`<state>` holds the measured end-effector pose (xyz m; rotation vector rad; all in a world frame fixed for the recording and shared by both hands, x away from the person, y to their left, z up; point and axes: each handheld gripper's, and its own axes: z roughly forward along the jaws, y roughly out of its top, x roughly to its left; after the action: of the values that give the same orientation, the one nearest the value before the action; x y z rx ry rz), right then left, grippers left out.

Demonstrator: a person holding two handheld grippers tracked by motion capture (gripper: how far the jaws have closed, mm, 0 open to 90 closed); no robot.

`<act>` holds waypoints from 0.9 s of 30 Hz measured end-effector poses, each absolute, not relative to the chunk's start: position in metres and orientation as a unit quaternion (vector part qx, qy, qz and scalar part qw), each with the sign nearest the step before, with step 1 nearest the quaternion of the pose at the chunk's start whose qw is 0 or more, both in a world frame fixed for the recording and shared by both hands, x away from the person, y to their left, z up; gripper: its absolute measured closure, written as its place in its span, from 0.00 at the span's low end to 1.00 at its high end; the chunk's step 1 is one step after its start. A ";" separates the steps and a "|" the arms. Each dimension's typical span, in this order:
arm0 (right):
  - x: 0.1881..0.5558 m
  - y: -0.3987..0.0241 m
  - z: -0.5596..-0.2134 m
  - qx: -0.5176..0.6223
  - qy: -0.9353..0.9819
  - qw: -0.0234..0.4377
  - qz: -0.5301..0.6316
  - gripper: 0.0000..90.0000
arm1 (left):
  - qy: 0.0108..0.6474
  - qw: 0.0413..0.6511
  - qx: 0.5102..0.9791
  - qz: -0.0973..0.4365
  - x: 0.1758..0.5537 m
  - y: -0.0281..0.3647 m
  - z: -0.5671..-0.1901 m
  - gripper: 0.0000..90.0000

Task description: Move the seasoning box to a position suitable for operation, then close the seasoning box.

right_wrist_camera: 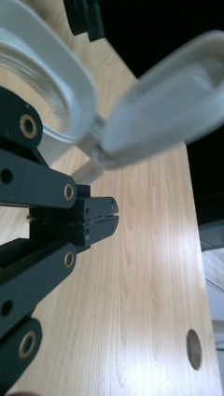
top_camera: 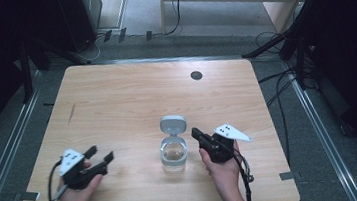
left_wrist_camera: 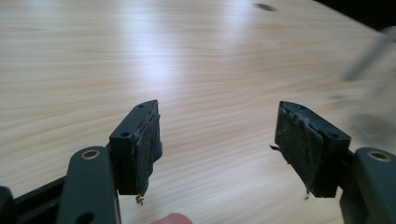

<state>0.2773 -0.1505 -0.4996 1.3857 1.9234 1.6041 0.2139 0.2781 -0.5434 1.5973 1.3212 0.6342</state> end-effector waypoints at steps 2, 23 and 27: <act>0.285 -0.152 -0.496 0.482 0.663 0.136 0.556 1.00 | 0.555 0.457 0.644 0.263 0.211 0.297 -0.549 0.36; 0.290 -0.136 -0.459 0.410 0.692 0.123 0.581 1.00 | 0.567 0.469 0.636 0.234 0.213 0.301 -0.552 0.34; 0.280 -0.136 -0.459 0.393 0.701 0.115 0.584 1.00 | 0.572 0.470 0.632 0.232 0.214 0.302 -0.552 0.35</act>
<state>0.2804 -0.1355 -0.4588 1.1514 2.0557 1.7102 0.2137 0.3020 -0.5524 1.5479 1.4015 0.5682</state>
